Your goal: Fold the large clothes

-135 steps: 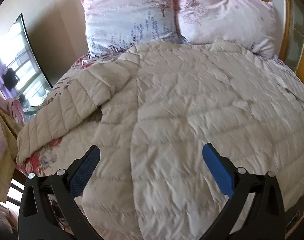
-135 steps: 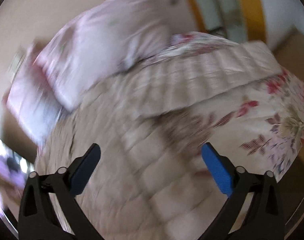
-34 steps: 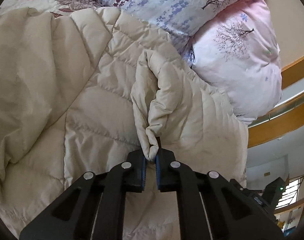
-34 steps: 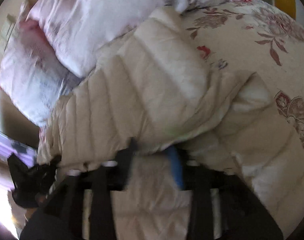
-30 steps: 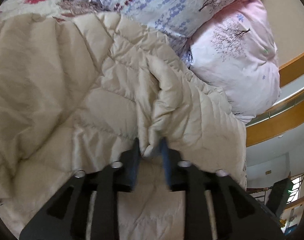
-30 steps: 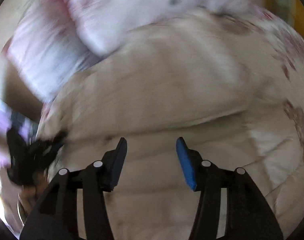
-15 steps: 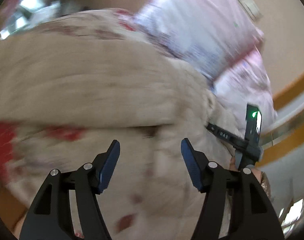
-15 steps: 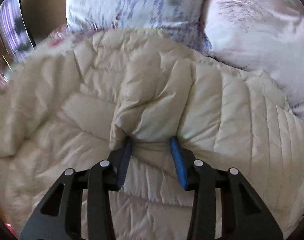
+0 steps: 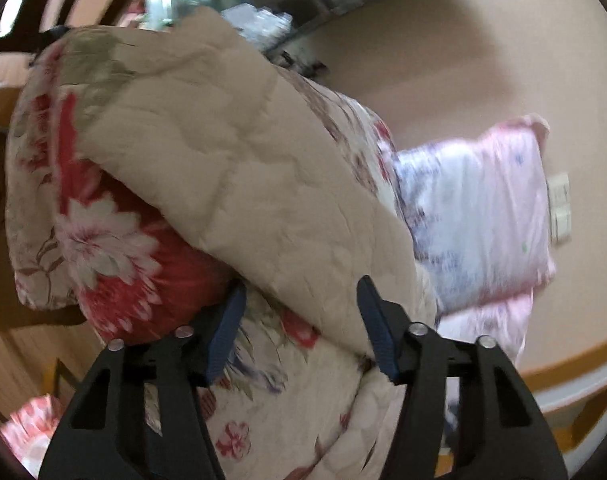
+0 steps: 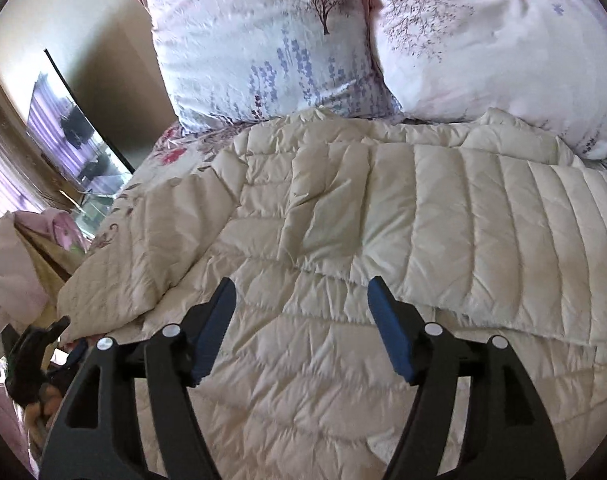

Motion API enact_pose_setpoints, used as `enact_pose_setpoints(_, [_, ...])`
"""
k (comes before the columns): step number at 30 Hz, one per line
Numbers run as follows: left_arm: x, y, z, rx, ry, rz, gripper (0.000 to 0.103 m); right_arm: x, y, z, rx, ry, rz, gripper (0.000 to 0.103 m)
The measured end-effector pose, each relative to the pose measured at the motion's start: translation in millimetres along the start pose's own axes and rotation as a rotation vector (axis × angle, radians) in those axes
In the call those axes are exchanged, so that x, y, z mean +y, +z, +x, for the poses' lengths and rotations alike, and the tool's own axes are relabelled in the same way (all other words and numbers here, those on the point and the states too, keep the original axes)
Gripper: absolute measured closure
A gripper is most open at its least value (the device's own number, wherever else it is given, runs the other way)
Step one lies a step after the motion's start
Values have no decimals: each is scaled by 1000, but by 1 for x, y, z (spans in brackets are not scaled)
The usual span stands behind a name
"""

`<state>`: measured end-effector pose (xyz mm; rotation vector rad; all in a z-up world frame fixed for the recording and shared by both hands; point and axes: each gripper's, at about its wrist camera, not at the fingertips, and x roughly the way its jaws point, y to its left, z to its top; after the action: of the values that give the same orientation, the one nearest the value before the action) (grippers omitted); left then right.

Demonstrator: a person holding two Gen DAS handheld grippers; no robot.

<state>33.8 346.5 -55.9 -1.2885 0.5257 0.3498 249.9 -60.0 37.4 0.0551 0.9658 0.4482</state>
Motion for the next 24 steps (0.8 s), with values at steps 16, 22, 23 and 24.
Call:
enact_pose_setpoints(16, [-76,45,-14,-120,-141,138,101,-43,-16,-53,-105,-36,3,29])
enact_pose_setpoints(22, [-185,-4,0,-10,-338,407,101,-75,-19,-73,-140,-72,54,28])
enact_pose_setpoints(23, [-202,-17,6,20,-367,446,101,-80,-20,-75,-142,-78,62,28])
enact_pose_setpoints(24, [-221,-35,15,65,-405,494,101,-84,-22,-76,-144,-85,69,28])
